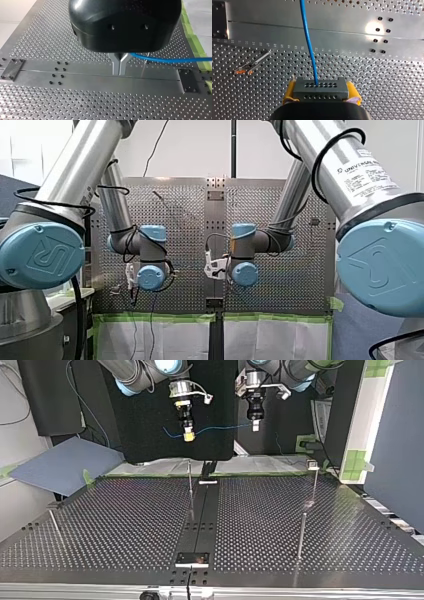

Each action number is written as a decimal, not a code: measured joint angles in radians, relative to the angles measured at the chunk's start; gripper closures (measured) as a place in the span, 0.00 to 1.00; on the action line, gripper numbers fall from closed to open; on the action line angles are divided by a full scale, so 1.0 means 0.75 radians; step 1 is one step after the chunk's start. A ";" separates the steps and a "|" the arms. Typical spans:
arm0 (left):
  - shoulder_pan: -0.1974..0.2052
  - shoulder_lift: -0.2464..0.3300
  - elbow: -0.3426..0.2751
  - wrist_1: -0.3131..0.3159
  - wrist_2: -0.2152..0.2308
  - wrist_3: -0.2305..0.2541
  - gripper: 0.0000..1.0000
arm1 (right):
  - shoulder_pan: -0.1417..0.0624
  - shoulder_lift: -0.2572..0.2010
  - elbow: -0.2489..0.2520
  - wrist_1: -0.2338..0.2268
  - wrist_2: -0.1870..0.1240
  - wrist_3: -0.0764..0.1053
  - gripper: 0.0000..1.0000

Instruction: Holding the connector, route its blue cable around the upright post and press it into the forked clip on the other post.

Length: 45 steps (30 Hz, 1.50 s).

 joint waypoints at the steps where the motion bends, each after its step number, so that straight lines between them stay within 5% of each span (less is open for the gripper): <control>1: 0.000 0.000 0.000 0.000 0.000 0.000 1.00 | 0.000 0.000 0.000 0.000 0.000 0.000 1.00; 14: 0.008 -0.009 0.009 -0.009 0.009 0.009 1.00 | -0.010 0.010 -0.011 -0.010 -0.004 0.010 1.00; 21: 0.024 -0.086 0.077 -0.041 0.041 0.080 1.00 | -0.047 0.083 -0.083 -0.028 -0.006 0.043 1.00; 37: 0.024 -0.125 0.090 -0.043 0.043 0.096 1.00 | -0.049 0.263 -0.175 -0.029 -0.006 0.045 1.00; 45: 0.034 -0.078 0.107 -0.087 0.018 0.059 1.00 | -0.046 0.214 -0.224 0.031 -0.043 0.074 1.00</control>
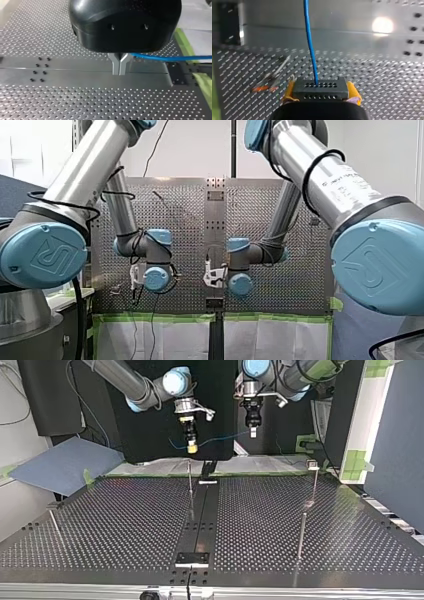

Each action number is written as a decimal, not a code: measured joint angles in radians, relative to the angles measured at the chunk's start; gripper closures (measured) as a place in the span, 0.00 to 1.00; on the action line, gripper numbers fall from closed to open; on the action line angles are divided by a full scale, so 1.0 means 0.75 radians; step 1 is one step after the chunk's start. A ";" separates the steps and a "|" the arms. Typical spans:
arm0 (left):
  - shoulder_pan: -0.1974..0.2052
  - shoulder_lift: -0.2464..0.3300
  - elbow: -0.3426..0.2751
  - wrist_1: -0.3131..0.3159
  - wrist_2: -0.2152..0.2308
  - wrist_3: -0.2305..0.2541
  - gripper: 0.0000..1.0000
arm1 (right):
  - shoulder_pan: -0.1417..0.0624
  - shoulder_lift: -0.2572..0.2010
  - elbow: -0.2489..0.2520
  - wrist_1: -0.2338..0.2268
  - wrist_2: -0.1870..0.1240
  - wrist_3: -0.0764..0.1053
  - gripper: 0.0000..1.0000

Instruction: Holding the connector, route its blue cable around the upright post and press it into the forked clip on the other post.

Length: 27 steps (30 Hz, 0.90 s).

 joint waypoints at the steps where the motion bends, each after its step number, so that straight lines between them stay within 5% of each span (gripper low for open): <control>1: 0.001 0.010 0.001 -0.010 -0.001 -0.004 1.00 | 0.002 -0.010 -0.003 0.008 -0.006 0.007 1.00; 6: 0.018 0.068 0.003 -0.067 0.000 -0.043 1.00 | 0.004 -0.067 -0.017 0.033 -0.056 0.032 1.00; 18: 0.071 0.190 0.063 -0.147 -0.007 -0.142 1.00 | 0.012 -0.195 -0.127 0.139 -0.181 0.030 1.00; 27: 0.113 0.289 0.161 -0.244 -0.054 -0.176 1.00 | 0.015 -0.302 -0.234 0.246 -0.202 0.028 1.00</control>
